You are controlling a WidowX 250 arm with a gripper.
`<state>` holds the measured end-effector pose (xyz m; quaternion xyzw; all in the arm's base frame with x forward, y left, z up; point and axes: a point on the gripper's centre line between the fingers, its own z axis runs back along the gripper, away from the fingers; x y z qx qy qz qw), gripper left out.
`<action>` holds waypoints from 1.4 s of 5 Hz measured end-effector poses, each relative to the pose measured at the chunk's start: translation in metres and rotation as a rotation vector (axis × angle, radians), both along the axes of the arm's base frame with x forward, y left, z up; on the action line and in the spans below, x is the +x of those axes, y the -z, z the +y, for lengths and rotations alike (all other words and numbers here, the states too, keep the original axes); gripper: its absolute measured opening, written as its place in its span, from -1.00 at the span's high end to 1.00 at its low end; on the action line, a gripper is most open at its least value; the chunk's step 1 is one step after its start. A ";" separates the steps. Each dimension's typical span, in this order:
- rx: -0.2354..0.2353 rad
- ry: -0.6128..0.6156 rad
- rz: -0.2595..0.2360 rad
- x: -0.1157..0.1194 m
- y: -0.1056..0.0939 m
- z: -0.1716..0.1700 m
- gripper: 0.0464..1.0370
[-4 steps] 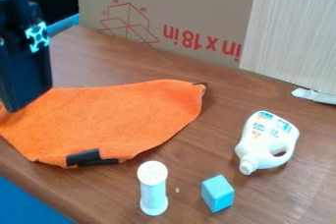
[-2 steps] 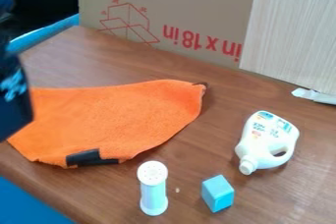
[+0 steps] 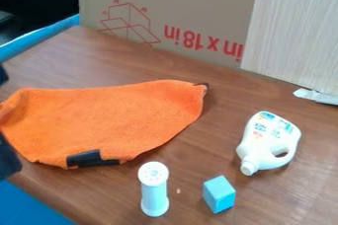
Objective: Unfold the cloth from the bottom right to the top left
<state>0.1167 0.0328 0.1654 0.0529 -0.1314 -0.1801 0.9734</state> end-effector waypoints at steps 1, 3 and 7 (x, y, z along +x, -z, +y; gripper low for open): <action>0.111 0.117 -0.044 0.011 0.024 0.005 -0.92; 0.302 0.157 -0.082 0.046 0.068 0.019 -0.92; 0.314 0.130 -0.086 0.086 0.086 0.012 -0.92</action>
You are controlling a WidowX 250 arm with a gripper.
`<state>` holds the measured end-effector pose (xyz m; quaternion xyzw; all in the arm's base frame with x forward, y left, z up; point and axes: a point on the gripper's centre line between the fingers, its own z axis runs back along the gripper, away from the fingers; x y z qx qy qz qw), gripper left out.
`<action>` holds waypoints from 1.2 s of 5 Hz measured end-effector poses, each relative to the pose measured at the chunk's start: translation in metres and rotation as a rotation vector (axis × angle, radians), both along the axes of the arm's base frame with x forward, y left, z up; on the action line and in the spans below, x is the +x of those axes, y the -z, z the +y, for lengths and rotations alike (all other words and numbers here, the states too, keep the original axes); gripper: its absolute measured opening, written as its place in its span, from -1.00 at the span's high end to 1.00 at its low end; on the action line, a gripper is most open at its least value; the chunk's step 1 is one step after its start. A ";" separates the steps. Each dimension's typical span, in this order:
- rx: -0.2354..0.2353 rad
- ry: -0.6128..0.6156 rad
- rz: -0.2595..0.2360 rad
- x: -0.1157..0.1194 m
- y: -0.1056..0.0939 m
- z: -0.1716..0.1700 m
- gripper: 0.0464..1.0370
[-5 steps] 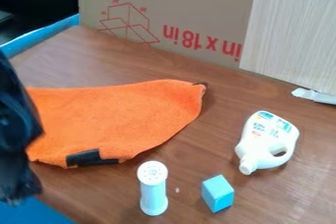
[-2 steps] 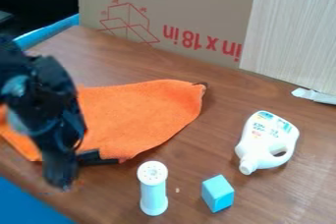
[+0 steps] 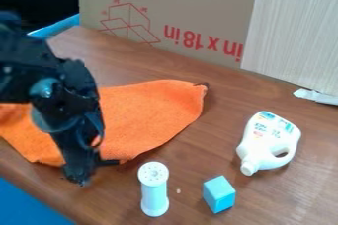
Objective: Unfold the cloth from the bottom right to the top left
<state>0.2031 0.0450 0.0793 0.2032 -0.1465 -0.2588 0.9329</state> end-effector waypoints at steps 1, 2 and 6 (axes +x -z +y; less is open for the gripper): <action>0.013 -0.010 0.013 0.007 0.009 -0.003 -0.87; 0.029 -0.040 0.013 0.009 0.016 -0.002 -0.33; -0.114 0.020 0.015 -0.003 -0.004 -0.009 0.96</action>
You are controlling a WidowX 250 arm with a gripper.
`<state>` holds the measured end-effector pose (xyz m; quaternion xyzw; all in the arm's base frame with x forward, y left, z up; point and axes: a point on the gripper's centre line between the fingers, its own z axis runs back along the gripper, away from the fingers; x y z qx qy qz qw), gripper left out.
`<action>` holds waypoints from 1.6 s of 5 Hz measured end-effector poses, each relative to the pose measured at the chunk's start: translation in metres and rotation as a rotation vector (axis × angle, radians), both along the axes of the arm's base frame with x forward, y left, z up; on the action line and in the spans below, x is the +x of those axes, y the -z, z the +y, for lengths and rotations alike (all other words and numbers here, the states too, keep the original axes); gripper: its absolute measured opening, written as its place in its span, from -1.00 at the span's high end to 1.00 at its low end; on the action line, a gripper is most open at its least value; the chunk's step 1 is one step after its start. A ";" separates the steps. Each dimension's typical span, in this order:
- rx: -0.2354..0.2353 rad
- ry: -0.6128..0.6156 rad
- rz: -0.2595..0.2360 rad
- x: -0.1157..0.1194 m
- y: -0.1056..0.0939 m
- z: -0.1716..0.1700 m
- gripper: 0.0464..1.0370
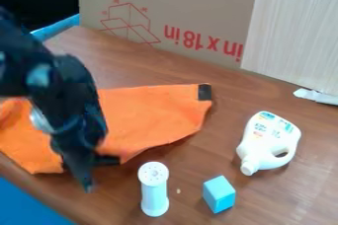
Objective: Unfold the cloth from the bottom right to the top left
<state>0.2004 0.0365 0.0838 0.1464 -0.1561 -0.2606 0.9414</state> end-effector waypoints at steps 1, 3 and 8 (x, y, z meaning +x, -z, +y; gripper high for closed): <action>-0.055 -0.061 0.040 0.012 -0.014 0.013 0.96; -0.135 -0.310 0.141 0.069 -0.041 0.072 0.96; -0.082 -0.529 0.177 0.143 -0.062 0.149 0.96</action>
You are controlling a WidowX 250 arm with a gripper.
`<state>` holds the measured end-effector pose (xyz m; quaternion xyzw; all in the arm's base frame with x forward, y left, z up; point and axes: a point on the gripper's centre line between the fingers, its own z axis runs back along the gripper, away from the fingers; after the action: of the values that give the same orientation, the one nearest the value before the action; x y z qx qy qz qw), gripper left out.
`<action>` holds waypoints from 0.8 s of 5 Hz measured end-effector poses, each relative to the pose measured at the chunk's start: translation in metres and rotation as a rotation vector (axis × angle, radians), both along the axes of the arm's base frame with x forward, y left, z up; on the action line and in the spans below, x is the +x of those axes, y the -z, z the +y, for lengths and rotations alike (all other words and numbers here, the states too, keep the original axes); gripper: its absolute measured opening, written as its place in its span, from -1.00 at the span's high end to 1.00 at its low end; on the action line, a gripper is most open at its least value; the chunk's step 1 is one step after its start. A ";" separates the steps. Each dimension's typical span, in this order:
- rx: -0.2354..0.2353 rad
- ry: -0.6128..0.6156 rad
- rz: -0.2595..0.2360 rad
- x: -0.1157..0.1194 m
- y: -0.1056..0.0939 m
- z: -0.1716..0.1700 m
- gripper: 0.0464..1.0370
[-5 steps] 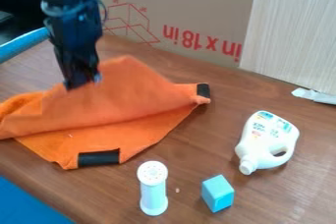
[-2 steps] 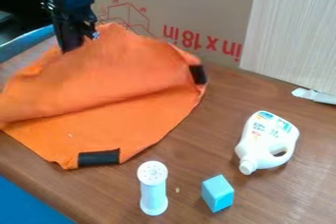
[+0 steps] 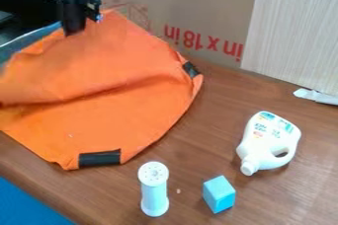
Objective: Unfold the cloth from the bottom right to the top left
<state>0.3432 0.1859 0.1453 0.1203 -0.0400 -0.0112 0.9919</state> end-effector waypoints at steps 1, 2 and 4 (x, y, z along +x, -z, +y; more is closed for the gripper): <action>0.044 -0.018 0.025 0.010 -0.005 0.014 0.96; 0.090 0.012 0.048 0.016 -0.005 0.023 0.96; 0.140 0.106 0.038 0.029 0.002 0.032 0.96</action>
<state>0.3718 0.2182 0.1432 0.1869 -0.0265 -0.0689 0.9796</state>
